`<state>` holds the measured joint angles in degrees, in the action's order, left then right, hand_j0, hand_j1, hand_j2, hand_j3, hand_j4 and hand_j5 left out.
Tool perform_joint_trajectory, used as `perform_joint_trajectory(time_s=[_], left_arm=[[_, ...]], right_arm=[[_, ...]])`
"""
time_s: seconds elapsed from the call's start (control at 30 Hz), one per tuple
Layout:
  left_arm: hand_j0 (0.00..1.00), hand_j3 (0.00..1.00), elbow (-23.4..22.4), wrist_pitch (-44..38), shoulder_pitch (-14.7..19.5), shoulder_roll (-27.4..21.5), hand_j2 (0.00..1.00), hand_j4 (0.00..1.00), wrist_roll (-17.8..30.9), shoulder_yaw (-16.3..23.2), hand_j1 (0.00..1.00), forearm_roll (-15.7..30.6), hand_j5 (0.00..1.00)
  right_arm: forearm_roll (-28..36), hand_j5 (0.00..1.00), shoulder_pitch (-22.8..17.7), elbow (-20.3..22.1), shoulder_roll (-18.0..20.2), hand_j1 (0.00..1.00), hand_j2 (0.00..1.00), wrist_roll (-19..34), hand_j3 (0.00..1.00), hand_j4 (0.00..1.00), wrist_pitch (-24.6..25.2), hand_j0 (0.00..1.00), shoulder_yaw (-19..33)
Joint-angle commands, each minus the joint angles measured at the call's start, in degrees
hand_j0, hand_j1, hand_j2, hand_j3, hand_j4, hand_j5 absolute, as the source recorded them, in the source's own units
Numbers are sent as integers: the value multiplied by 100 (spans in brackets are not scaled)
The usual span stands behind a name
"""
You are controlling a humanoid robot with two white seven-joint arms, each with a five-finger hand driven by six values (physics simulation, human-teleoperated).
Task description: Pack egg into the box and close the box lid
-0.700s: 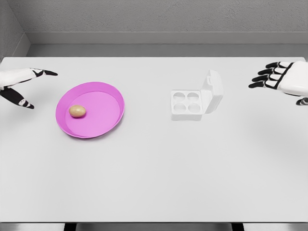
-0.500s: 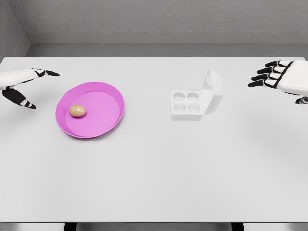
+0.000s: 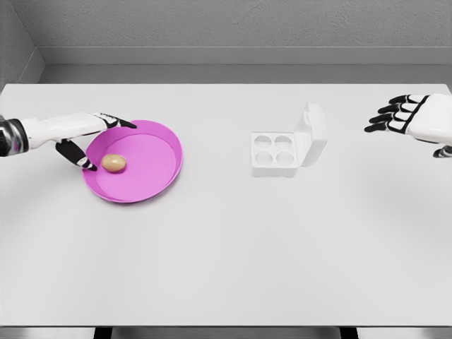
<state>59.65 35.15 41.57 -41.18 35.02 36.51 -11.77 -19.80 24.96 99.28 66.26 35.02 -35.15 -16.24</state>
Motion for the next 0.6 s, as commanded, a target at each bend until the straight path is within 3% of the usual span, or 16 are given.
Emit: perform_joint_trajectory(time_s=[0.0, 0.57], left_arm=[[100, 100, 64, -15, -9, 13, 100, 100, -2, 5, 100, 34, 100], [99, 99, 152, -15, -211, 31, 99, 99, -2, 23, 99, -62, 99]], right_arm=[[20, 100, 0, -5, 1, 100, 100, -2, 100, 100, 15, 100, -2], [28, 100, 0, 4, -60, 100, 100, -2, 100, 100, 15, 100, -29]])
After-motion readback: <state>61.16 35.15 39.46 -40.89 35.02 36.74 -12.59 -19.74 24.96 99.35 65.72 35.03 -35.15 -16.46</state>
